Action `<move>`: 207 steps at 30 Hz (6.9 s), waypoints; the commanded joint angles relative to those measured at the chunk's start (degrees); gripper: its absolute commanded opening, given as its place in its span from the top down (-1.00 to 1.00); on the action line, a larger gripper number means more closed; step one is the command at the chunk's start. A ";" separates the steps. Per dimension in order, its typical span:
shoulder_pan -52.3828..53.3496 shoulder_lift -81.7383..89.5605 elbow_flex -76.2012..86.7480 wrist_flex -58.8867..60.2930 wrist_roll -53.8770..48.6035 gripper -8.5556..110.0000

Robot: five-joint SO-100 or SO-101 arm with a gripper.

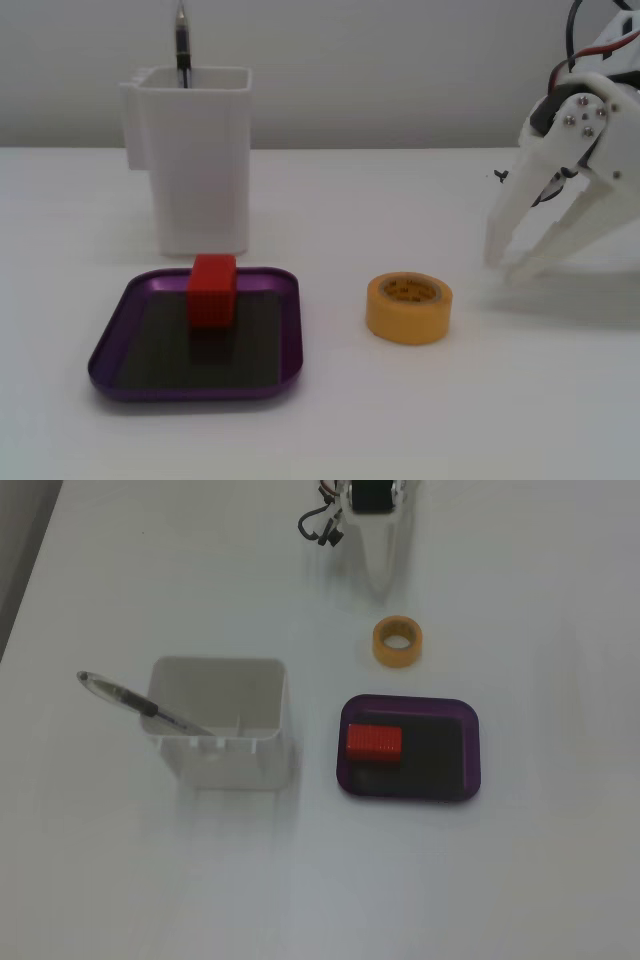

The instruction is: Grab up the yellow tape and put it in the box.

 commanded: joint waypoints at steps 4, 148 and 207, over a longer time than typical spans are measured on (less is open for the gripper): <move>-0.97 4.75 0.70 0.97 0.26 0.82; -4.31 -96.33 -67.59 1.85 -15.64 0.59; -11.43 -132.54 -124.01 6.06 -2.37 0.86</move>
